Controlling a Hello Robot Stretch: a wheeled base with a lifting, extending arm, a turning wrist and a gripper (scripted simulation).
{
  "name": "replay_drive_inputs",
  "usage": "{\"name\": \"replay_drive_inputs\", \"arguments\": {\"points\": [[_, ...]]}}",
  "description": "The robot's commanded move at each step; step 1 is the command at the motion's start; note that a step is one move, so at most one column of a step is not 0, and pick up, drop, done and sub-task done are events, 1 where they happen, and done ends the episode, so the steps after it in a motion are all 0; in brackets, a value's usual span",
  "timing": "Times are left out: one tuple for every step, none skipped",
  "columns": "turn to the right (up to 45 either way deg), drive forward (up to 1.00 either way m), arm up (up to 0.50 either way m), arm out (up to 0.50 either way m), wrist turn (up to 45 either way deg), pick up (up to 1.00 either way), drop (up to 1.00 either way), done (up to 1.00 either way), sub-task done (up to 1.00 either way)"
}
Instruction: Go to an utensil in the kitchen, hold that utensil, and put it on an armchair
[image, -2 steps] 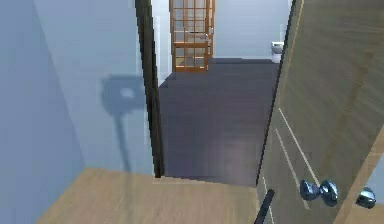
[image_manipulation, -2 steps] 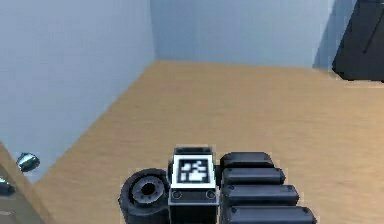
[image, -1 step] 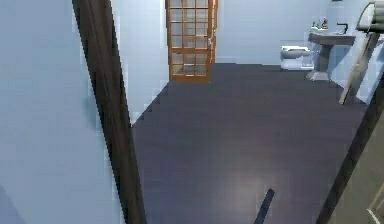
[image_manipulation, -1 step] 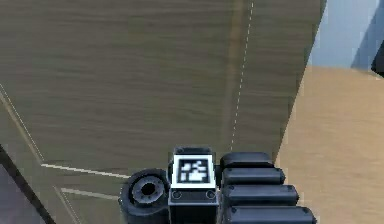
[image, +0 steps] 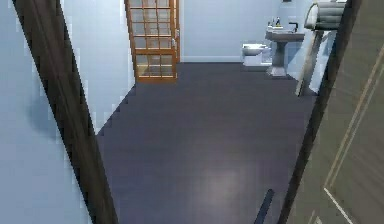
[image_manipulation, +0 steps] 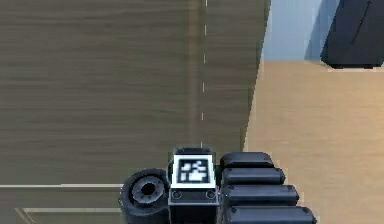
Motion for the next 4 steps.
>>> {"name": "replay_drive_inputs", "arguments": {"points": [[0.0,1.00,0.00,0.00,0.0,0.00,0.00,0.00,0.00],[45.0,0.00,0.00,0.00,0.0,0.00,0.00,0.00,0.00],[15.0,0.00,0.00,0.00,0.0,0.00,0.00,0.00,0.00],[0.0,0.30,0.00,0.00,0.0,0.00,0.00,0.00,0.00]]}}
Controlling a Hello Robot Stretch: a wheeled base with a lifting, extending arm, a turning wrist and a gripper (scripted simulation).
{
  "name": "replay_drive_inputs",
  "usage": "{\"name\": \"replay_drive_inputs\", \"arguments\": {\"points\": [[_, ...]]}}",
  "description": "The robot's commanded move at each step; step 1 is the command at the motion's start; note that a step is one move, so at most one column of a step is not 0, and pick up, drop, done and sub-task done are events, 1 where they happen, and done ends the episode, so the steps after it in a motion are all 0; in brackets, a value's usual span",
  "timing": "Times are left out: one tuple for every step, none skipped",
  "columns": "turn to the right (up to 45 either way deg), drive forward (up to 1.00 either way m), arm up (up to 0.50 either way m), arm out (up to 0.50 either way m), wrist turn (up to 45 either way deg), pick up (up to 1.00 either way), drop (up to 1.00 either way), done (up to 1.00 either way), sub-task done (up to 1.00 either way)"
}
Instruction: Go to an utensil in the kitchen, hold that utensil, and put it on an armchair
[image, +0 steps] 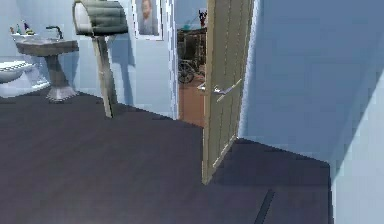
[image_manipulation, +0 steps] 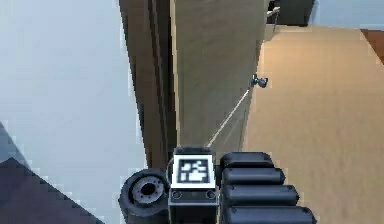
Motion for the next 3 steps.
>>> {"name": "replay_drive_inputs", "arguments": {"points": [[-45.0,0.00,0.00,0.00,0.0,0.00,0.00,0.00,0.00],[-6.0,0.00,0.00,0.00,0.0,0.00,0.00,0.00,0.00],[0.0,0.25,0.00,0.00,0.0,0.00,0.00,0.00,0.00]]}}
